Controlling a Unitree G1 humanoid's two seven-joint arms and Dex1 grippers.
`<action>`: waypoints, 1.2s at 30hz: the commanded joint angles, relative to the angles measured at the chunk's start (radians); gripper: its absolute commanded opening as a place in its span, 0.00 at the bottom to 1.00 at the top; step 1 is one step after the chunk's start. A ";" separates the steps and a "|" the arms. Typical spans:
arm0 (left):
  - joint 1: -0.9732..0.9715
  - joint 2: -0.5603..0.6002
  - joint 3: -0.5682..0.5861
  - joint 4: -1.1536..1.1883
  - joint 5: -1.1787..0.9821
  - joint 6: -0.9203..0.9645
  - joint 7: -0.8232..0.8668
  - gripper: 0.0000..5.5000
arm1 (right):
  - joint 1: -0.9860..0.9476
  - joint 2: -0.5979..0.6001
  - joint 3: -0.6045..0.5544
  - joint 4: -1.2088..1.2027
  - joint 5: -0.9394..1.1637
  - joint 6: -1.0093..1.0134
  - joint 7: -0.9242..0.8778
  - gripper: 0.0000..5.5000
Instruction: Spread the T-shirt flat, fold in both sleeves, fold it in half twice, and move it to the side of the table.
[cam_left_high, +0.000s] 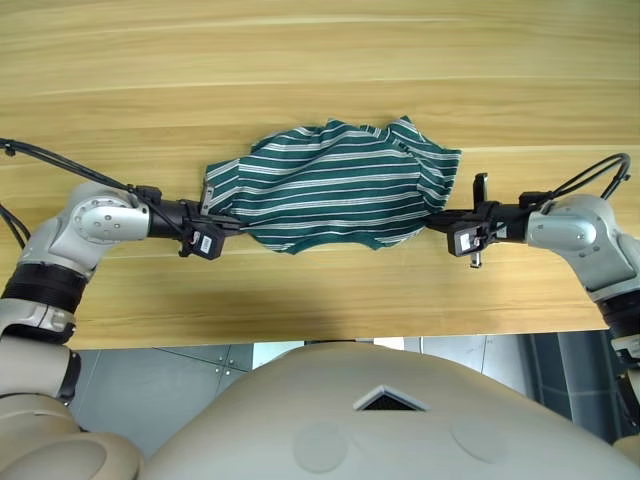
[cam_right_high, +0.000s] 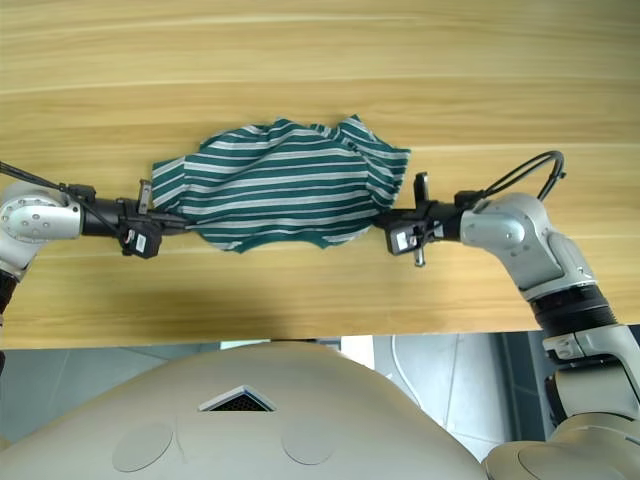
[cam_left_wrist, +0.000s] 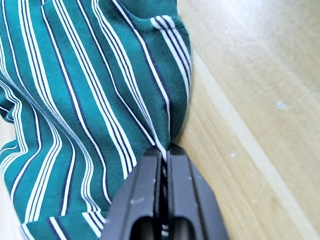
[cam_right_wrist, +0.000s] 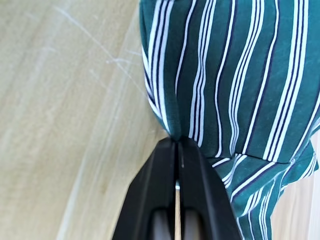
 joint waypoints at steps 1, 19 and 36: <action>0.003 0.023 0.017 -0.037 -0.065 0.033 -0.035 0.00 | -0.011 -0.006 -0.053 -0.002 0.037 0.000 -0.021 0.00; 0.614 0.289 0.577 -0.667 -0.726 -0.008 -0.251 0.00 | 0.504 -0.158 -0.662 -0.460 1.066 -0.188 0.536 0.00; -1.534 -0.191 0.377 0.820 -0.264 0.638 0.819 0.00 | -1.678 0.122 -0.355 1.065 0.257 0.438 -0.828 0.00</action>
